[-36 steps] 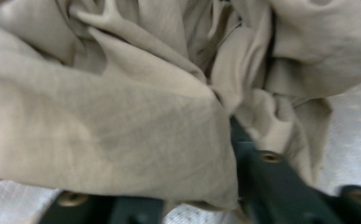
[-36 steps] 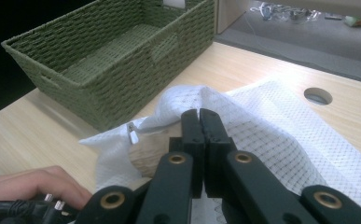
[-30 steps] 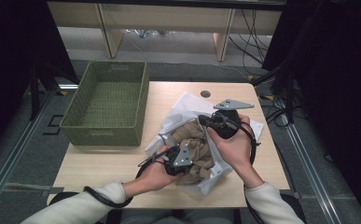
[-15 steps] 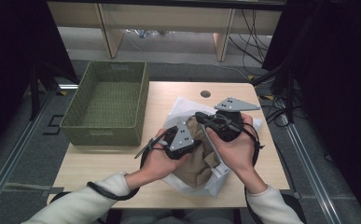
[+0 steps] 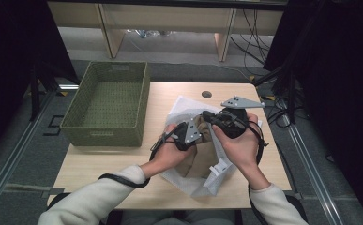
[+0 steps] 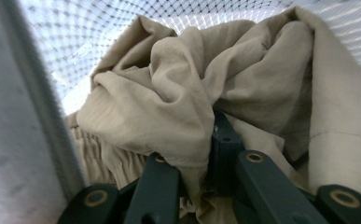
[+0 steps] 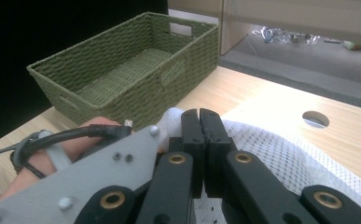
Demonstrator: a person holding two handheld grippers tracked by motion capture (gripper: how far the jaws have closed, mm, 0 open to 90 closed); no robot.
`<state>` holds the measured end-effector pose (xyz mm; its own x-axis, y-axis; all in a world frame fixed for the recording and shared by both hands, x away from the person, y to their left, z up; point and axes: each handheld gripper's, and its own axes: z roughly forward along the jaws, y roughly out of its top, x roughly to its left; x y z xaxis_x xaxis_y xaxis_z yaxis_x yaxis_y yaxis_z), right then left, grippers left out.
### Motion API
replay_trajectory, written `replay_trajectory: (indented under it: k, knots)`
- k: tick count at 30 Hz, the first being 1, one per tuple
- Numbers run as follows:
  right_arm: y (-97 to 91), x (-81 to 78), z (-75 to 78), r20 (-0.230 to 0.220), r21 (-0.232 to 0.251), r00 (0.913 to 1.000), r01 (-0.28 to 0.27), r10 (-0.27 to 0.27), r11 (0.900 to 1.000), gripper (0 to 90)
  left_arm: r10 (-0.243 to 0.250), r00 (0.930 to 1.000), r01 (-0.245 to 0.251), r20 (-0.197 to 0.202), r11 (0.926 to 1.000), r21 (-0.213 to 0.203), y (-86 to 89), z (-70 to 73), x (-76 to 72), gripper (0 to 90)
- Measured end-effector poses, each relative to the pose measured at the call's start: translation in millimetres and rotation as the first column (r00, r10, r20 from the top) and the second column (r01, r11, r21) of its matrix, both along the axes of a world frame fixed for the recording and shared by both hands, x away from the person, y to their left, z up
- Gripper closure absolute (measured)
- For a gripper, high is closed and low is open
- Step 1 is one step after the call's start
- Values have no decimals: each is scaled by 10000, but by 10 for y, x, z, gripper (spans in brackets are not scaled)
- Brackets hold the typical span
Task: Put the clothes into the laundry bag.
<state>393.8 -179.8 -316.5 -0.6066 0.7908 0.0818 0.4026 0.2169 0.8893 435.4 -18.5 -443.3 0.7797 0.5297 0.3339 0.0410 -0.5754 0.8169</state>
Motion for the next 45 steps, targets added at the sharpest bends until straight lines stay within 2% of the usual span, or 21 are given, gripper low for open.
replay_trajectory:
  k: [2, 3, 5, 6, 7, 9, 10, 12, 19, 24, 26, 28, 29, 31, 32, 33, 35, 38, 39, 43, 45]
  knots:
    - [-11, 15, -21, -140, -39, 9999, 87, -88, 10000, 900, -196, 9998, 195, 18, 9989, 420, 6, -14, 27, 781]
    - [-14, 22, -31, -195, -58, 9996, 203, -204, 9998, 900, -69, 10000, 69, -30, 9999, 84, -14, -37, 20, 771]
    - [-28, 39, -40, -201, -151, 9997, 162, -165, 9998, 900, -553, 9985, 551, 20, 9966, 612, 2, -25, 29, 712]
    - [-26, 46, -47, -273, -89, 9995, 182, -184, 9998, 900, -410, 9991, 410, -61, 9992, 29, -15, -49, 10, 690]
    - [-42, 53, -47, -76, -217, 9996, 256, -258, 9994, 900, -643, 9979, 645, -105, 9977, 185, 3, -40, 5, 658]
    - [-43, 56, -51, -240, -77, 9994, 243, -244, 9997, 900, -706, 9973, 702, -217, 9974, -166, 36, -35, -27, 582]
    - [-46, 56, -50, -272, -67, 9994, 229, -231, 9997, 900, -923, 9950, 924, -390, 9957, 11, 74, -9, -34, 551]
    - [-46, 58, -53, -405, -45, 9989, 238, -239, 9997, 900, -1070, 9921, 1057, -661, 9942, -221, 153, 32, -74, 488]
    - [-47, 61, -56, -234, -154, 9994, 250, -254, 9996, 900, -1509, 9821, 1414, -1127, 9860, -887, 445, 145, -291, 396]
    - [-48, 53, -41, -181, -343, 9994, 293, -300, 9990, 900, -1963, 9714, 1892, -1338, 9799, -640, 542, 104, -467, 354]
    - [-49, 51, -40, -196, -333, 9994, 285, -292, 9990, 900, -2092, 9648, 2029, -1592, 9777, -549, 548, 73, -517, 334]
    - [-48, 52, -40, -200, -343, 9994, 273, -280, 9990, 900, -2223, 9609, 2185, -1651, 9750, -410, 523, 30, -546, 315]
    - [-27, 53, -54, -307, -55, 9992, 261, -262, 9996, 900, -2283, 9588, 2261, -1692, 9736, -326, 497, -7, -555, 307]
    - [-29, 60, -59, -192, -166, 9996, 203, -206, 9997, 900, -2332, 9547, 2356, -1850, 9718, -94, 435, -90, -572, 298]
    - [-26, 54, -59, -248, -123, 9994, 220, -223, 9997, 900, -2423, 9505, 2520, -1945, 9673, 267, 406, -126, -569, 294]
    - [-34, 62, -57, -162, -265, 9998, 129, -133, 9996, 900, -2398, 9503, 2500, -1986, 9679, 274, 359, -178, -580, 287]
    - [-30, 61, -62, -242, -226, 9994, 236, -242, 9995, 900, -2423, 9481, 2621, -2058, 9622, 747, 273, -254, -577, 294]
    - [-30, 63, -67, -384, -249, 9991, 186, -196, 9995, 900, -2226, 9560, 2486, -1909, 9605, 1253, 132, -369, -588, 329]
    - [-26, 64, -72, -443, -243, 9988, 205, -216, 9995, 900, -2019, 9642, 2249, -1720, 9662, 1263, 99, -383, -585, 366]
    - [-22, 70, -84, -311, -239, 9994, 169, -176, 9996, 900, -1851, 9682, 2074, -1681, 9700, 1267, 26, -375, -528, 661]
    - [-23, 62, -78, -229, -395, 9994, 237, -246, 9989, 900, -1704, 9703, 1858, -1720, 9795, 779, 20, -332, -469, 801]
